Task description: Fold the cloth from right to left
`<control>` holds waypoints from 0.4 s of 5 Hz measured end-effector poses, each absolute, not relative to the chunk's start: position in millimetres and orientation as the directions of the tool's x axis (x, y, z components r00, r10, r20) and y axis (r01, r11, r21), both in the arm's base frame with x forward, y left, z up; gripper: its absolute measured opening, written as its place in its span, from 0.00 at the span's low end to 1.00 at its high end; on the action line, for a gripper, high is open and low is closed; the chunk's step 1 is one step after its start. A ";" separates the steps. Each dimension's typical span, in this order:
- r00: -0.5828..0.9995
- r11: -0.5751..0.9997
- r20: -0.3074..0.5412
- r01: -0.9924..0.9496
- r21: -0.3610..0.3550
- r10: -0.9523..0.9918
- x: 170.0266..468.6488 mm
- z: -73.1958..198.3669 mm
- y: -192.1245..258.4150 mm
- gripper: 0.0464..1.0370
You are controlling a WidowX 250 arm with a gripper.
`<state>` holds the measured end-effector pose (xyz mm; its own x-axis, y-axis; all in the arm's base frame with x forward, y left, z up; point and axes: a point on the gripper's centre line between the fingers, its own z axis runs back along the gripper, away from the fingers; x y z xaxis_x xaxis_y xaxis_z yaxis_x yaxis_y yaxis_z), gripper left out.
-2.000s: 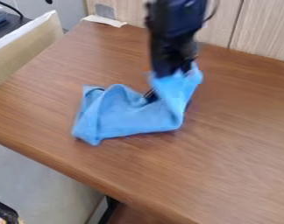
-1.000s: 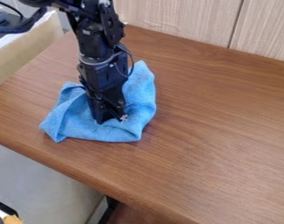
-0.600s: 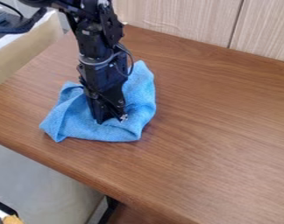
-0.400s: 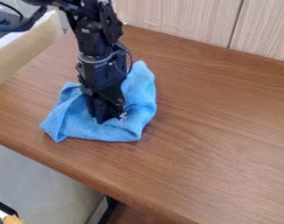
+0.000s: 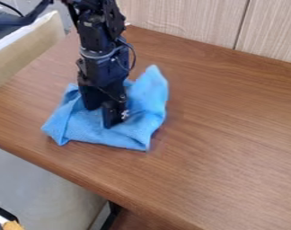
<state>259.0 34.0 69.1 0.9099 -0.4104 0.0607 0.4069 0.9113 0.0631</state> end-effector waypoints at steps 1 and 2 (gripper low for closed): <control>0.893 0.899 0.105 0.430 0.080 -0.437 267.8 84.4 25.8 0.96; 0.884 0.892 0.119 0.446 0.077 -0.452 273.8 94.9 20.6 0.96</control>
<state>273.8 20.6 94.9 0.8840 -0.4520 0.1194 0.4455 0.8919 0.0774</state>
